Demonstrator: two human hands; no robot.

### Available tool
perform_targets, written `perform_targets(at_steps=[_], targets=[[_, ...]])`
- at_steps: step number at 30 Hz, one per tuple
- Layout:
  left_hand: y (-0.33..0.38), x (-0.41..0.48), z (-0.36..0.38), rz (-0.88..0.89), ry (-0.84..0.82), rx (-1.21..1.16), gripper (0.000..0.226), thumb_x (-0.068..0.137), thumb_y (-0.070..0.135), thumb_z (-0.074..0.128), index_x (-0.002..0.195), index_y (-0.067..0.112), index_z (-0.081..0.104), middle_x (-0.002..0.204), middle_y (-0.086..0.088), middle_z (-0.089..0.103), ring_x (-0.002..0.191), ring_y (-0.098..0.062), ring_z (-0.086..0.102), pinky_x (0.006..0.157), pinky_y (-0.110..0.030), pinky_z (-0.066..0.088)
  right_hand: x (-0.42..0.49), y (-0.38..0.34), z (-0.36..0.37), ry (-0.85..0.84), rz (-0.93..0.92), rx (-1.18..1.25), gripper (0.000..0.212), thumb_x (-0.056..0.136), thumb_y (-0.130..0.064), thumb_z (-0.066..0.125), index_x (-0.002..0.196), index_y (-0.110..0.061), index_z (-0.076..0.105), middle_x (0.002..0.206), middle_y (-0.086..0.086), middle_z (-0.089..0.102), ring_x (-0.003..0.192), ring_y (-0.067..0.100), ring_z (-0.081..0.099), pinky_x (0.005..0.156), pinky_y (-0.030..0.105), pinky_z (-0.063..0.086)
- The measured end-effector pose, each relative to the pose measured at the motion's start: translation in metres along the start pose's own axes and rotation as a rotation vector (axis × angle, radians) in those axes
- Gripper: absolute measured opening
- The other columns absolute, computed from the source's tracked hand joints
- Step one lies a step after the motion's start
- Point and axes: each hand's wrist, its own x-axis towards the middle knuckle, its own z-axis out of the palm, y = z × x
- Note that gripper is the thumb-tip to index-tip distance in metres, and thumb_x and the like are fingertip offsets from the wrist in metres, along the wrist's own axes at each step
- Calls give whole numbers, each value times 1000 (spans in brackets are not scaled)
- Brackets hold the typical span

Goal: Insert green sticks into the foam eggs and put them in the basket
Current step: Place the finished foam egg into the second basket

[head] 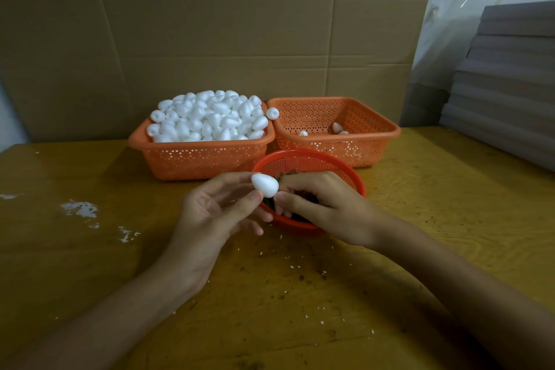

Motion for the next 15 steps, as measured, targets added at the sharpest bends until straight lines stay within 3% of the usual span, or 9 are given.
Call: perform_targets(at_steps=[6, 9, 12, 15], targets=[[0, -1, -1, 13, -44, 6, 35, 91, 27, 75, 126, 23, 73, 121, -12, 75, 83, -33, 76, 60, -33, 59, 0, -1, -1, 86, -34, 24, 26, 107, -16, 57, 85, -13, 69, 78, -6, 68, 74, 12, 63, 69, 30, 46], [1, -3, 0, 47, -61, 80, 33, 95, 21, 65, 128, 24, 70, 127, -9, 73, 81, -35, 75, 55, -35, 59, 1, 1, -9, 268, -15, 101, 29, 106, -17, 53, 80, -14, 65, 72, -6, 63, 69, 7, 59, 68, 22, 41], [0, -4, 2, 52, -67, 154, 30, 93, 19, 66, 122, 25, 72, 123, -8, 73, 75, -35, 74, 50, -35, 57, 1, 11, -26, 460, 55, 173, 31, 106, -19, 49, 76, -19, 60, 69, -5, 58, 65, 20, 55, 67, 31, 41], [-1, -4, 4, 56, -75, 187, 27, 93, 18, 67, 117, 26, 74, 121, -6, 73, 72, -34, 73, 47, -35, 56, -2, 31, -46, 612, 170, 232, 31, 107, -23, 49, 79, -16, 61, 70, -6, 57, 66, 16, 52, 61, 30, 44]])
